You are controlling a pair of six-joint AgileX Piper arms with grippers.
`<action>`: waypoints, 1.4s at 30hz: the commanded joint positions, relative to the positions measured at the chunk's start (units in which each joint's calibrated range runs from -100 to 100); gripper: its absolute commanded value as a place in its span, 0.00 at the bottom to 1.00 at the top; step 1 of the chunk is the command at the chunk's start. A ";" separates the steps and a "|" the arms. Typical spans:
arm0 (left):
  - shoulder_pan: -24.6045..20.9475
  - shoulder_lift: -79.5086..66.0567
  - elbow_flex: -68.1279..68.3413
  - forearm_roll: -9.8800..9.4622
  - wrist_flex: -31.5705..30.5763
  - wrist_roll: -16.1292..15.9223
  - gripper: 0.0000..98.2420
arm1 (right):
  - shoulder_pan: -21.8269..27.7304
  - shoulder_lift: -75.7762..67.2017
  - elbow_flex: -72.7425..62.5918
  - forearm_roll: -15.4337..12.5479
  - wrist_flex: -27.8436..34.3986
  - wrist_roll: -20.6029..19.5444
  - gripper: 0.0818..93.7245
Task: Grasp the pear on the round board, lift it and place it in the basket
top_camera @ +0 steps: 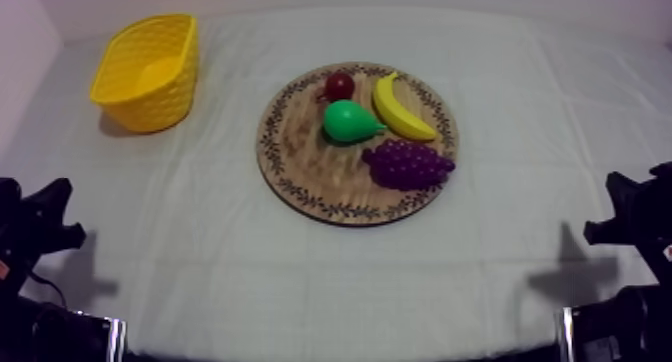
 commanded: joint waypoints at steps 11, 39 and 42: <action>7.03 32.76 -45.25 -3.50 1.97 -8.75 0.00 | -0.01 -0.02 0.04 0.00 0.04 0.01 0.00; 29.02 98.38 -84.12 -9.28 7.17 -12.47 0.00 | -0.01 -0.02 0.04 0.00 0.04 -0.01 0.00; 28.79 102.56 -82.56 -9.32 7.49 -12.56 0.00 | -0.01 -0.02 0.04 0.00 0.04 -0.01 0.00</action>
